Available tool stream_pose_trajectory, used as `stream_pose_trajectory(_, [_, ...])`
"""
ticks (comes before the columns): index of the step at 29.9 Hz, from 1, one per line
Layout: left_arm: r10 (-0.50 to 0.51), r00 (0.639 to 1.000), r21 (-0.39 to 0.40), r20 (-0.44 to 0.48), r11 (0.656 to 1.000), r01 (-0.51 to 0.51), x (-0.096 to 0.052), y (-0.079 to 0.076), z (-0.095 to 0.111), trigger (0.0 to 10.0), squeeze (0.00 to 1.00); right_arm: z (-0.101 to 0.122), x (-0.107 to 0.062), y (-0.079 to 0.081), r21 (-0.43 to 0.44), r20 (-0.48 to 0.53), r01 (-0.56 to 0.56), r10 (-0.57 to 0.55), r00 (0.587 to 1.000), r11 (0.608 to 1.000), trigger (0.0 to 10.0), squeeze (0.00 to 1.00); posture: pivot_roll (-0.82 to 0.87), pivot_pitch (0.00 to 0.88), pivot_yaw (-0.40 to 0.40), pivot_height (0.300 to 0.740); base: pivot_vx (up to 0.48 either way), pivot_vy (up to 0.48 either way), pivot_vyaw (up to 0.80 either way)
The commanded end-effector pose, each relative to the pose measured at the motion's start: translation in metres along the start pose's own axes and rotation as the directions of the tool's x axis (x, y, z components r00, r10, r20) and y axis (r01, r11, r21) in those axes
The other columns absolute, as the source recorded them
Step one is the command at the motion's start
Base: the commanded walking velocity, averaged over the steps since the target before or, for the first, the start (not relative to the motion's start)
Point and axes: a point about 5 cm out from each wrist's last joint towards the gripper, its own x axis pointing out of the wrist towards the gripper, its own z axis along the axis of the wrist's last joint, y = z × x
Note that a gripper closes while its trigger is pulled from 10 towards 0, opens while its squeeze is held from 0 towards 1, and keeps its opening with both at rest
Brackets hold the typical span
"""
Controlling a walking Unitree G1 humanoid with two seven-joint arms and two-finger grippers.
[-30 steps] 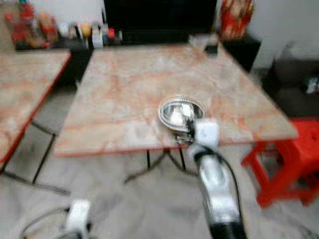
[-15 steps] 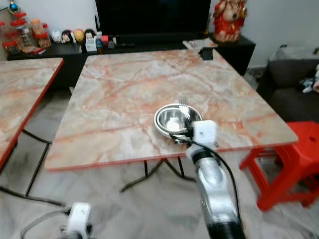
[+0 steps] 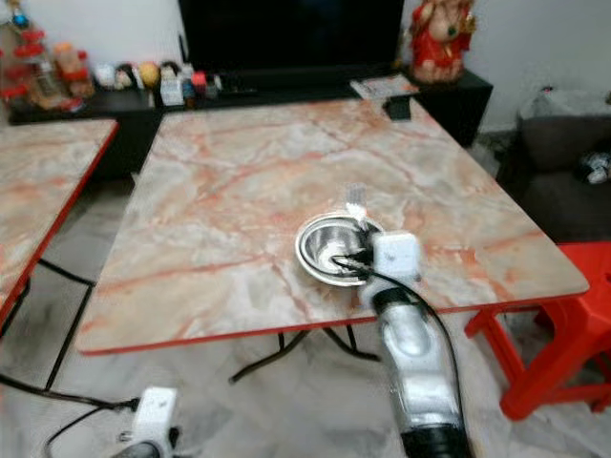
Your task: Setting the table
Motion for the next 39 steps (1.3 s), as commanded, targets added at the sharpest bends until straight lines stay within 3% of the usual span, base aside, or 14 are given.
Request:
stream_pose_trajectory(1, [0.04,0.999,0.013,-0.008,0.999,-0.04,-0.0012,0.0151,-0.0017,10.0,0.0,0.0064,0.0042,0.0124,0.008,0.027,-0.036,0.036,0.999,0.999,10.0,0.0,-0.04,0.0,-0.006,0.74,0.326,0.0,0.0])
stream_pose_trajectory(10, [0.044,0.999,0.01,-0.007,0.999,-0.044,-0.0013,0.0144,-0.0022,10.0,0.0,0.0067,0.0043,0.0117,0.007,0.027,-0.038,0.038,0.999,0.999,10.0,0.0,-0.04,0.0,-0.012,0.74,0.318,0.0,0.0])
stream_pose_trajectory(18, [0.041,0.999,0.026,-0.007,0.999,-0.04,-0.0011,0.0132,-0.0018,10.0,0.0,0.0069,0.0039,0.011,0.004,0.027,-0.038,0.038,0.999,0.999,10.0,0.0,-0.05,0.0,-0.01,0.74,0.0,0.0,0.0])
stream_pose_trajectory(39, [0.045,0.999,0.038,-0.01,0.998,-0.044,-0.0015,0.0146,-0.0031,10.0,0.0,0.0045,0.0032,0.012,-0.01,0.01,-0.044,0.044,0.999,0.999,10.0,0.0,-0.05,0.0,-0.008,0.74,0.0,-0.398,0.0])
